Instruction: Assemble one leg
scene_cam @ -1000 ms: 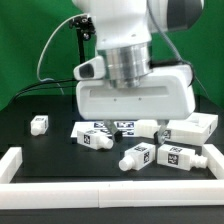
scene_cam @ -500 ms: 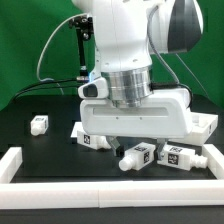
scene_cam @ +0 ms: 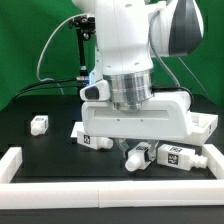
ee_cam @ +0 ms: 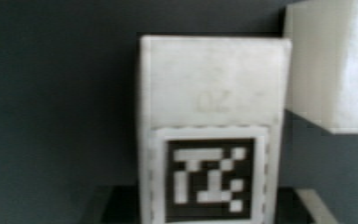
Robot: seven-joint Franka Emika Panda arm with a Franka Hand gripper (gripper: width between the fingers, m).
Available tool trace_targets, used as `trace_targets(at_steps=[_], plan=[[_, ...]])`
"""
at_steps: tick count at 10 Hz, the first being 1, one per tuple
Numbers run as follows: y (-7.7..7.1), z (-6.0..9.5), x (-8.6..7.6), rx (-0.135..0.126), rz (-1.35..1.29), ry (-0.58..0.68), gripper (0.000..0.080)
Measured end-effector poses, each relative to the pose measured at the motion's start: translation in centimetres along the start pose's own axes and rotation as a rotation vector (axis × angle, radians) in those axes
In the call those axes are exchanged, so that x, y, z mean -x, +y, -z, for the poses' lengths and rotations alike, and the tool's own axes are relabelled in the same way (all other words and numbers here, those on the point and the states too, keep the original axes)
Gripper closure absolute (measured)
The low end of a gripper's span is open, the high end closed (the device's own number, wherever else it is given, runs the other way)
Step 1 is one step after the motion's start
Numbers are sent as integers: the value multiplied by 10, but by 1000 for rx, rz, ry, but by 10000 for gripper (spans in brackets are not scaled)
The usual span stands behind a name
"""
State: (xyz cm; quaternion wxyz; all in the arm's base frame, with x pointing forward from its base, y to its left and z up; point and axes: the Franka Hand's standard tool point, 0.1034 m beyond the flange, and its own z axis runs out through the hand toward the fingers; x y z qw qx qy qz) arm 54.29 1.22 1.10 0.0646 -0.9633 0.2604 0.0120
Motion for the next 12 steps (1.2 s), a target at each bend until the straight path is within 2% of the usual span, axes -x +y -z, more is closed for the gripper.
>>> trace_targets(at_steps=[1,2,3,5,7,8,9,10,12], plan=[[0,0,0,0,4,0,515],[7,5,-6,-1,69,9,515],[21,14,-16,1,152,5,515],[62,39,-48,6,253,6,515],[98,32,-67,24,332,37,514],[109,29,-77,27,359,43,514],[115,28,-89,28,367,52,514],[115,28,-97,26,365,57,514],[114,26,-94,27,368,55,514]])
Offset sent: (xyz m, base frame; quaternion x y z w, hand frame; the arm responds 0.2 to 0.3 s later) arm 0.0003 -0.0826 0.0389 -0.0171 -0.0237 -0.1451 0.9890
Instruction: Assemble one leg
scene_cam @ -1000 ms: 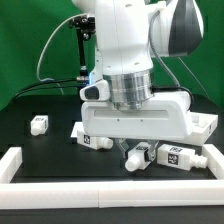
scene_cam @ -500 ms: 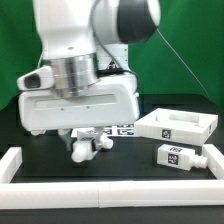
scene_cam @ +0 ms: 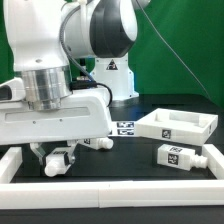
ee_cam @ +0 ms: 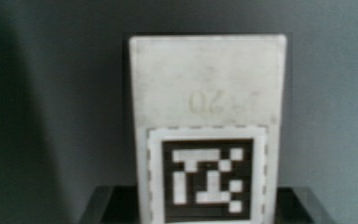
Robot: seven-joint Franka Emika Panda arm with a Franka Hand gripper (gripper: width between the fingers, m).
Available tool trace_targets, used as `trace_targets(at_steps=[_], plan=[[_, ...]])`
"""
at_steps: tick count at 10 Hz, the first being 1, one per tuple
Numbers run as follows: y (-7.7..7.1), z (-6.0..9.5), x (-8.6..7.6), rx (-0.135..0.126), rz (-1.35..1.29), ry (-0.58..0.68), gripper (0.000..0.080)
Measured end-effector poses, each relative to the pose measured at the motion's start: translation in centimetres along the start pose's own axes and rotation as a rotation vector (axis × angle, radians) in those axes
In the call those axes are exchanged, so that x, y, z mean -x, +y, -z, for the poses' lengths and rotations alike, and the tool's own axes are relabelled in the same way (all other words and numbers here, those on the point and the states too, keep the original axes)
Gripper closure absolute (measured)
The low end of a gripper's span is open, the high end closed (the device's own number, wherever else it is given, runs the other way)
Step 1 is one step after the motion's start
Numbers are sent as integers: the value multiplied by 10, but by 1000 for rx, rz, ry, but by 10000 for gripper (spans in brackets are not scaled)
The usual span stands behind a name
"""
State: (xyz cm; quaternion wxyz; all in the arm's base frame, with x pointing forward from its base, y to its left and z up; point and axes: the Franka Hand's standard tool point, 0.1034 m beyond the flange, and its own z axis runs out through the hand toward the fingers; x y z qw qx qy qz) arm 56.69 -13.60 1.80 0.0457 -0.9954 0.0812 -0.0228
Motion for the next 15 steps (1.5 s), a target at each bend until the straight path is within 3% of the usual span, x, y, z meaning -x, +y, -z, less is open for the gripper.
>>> trace_targets(at_steps=[1,3,4,6,7,8,10,11,14,15], plan=[[0,0,0,0,0,0,514],[-2,0,0,0,2,0,225],[-10,2,-2,5,36,-2,173],[-11,27,-3,13,132,11,154],[-18,39,-4,22,207,2,154],[-37,51,-9,38,294,6,151],[-77,52,-8,38,450,14,150],[-85,50,-7,38,541,18,150],[-79,50,-7,41,696,13,150],[-82,49,-7,60,770,29,150]])
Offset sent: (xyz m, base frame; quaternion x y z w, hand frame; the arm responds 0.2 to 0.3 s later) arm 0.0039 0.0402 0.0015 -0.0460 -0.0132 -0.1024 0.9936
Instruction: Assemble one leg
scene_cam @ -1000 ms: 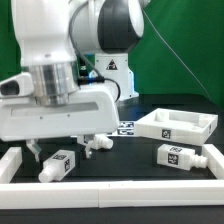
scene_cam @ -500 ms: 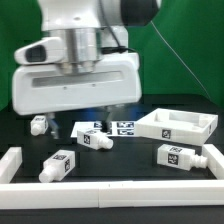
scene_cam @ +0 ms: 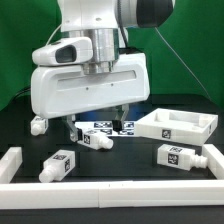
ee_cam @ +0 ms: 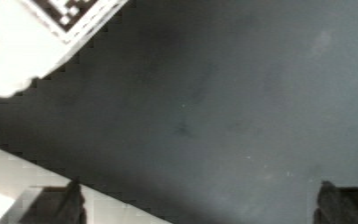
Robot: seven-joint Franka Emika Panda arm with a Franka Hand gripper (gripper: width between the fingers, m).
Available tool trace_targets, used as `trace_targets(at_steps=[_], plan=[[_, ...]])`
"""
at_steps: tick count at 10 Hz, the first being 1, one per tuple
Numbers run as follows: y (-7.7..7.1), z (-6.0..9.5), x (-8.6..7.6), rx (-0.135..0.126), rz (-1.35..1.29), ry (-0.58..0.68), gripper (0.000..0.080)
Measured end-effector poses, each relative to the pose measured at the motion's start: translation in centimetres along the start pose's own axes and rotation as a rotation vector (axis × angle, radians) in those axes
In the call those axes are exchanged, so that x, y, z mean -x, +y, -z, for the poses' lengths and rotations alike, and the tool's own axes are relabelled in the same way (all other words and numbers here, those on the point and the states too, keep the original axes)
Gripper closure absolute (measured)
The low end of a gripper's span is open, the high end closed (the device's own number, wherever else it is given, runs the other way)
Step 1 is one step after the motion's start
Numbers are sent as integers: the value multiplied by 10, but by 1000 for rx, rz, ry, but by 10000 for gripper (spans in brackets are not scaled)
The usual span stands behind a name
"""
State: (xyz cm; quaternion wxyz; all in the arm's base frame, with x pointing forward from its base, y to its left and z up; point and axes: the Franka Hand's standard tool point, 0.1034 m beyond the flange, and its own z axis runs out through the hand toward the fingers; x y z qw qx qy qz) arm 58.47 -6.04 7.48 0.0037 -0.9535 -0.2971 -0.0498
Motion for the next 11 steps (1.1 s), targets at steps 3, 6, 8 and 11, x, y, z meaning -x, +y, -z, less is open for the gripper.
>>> trace_targets(at_steps=[3,6,8,11], plan=[[-46,0,-20,38,223,10,150],[-51,-3,-21,39,225,12,150],[-54,-4,-22,37,227,11,150],[-124,-17,-54,64,271,71,150]])
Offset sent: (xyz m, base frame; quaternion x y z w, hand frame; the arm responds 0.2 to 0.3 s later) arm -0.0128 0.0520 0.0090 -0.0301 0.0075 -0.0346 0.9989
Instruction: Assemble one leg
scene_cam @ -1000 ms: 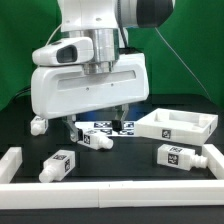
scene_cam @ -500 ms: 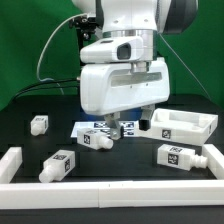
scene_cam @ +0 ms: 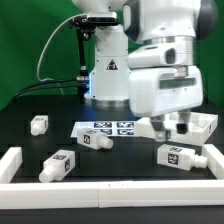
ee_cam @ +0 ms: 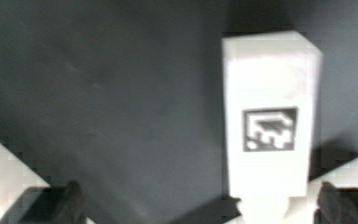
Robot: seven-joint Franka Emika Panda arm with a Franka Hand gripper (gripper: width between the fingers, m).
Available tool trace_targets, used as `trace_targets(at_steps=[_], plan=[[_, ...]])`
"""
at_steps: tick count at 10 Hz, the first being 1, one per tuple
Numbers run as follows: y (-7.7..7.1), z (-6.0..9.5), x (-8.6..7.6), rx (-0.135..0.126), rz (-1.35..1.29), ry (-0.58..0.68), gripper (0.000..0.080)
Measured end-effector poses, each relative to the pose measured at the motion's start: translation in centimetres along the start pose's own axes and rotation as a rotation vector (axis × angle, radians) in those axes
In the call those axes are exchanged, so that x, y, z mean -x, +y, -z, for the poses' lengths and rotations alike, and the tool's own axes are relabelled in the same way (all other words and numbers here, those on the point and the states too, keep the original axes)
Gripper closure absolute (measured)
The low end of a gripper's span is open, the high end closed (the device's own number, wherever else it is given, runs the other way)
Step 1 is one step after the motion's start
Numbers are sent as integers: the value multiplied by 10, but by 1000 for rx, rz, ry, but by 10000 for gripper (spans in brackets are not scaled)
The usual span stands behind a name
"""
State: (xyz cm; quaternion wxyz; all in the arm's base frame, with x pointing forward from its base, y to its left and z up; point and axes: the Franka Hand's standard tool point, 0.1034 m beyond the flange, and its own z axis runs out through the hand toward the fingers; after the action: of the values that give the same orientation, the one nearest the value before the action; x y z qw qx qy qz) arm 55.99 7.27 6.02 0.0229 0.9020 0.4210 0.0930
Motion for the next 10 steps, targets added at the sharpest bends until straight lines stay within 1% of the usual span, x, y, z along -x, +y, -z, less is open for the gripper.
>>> trace_targets(at_steps=[1,3,4,5,6,7,8,9,10], plan=[[-3,-1,-4,12,-3,8,150],[-3,-2,-2,11,-4,6,150],[-7,-5,-3,8,-12,7,150],[-20,-17,-3,-12,-20,1,150],[-29,-27,-3,-29,-23,-7,150],[-32,-35,1,-39,-26,-17,150],[-31,-41,5,-41,-31,-21,150],[-30,-42,6,-36,-33,-16,150],[-30,-41,5,-36,-32,-15,280]])
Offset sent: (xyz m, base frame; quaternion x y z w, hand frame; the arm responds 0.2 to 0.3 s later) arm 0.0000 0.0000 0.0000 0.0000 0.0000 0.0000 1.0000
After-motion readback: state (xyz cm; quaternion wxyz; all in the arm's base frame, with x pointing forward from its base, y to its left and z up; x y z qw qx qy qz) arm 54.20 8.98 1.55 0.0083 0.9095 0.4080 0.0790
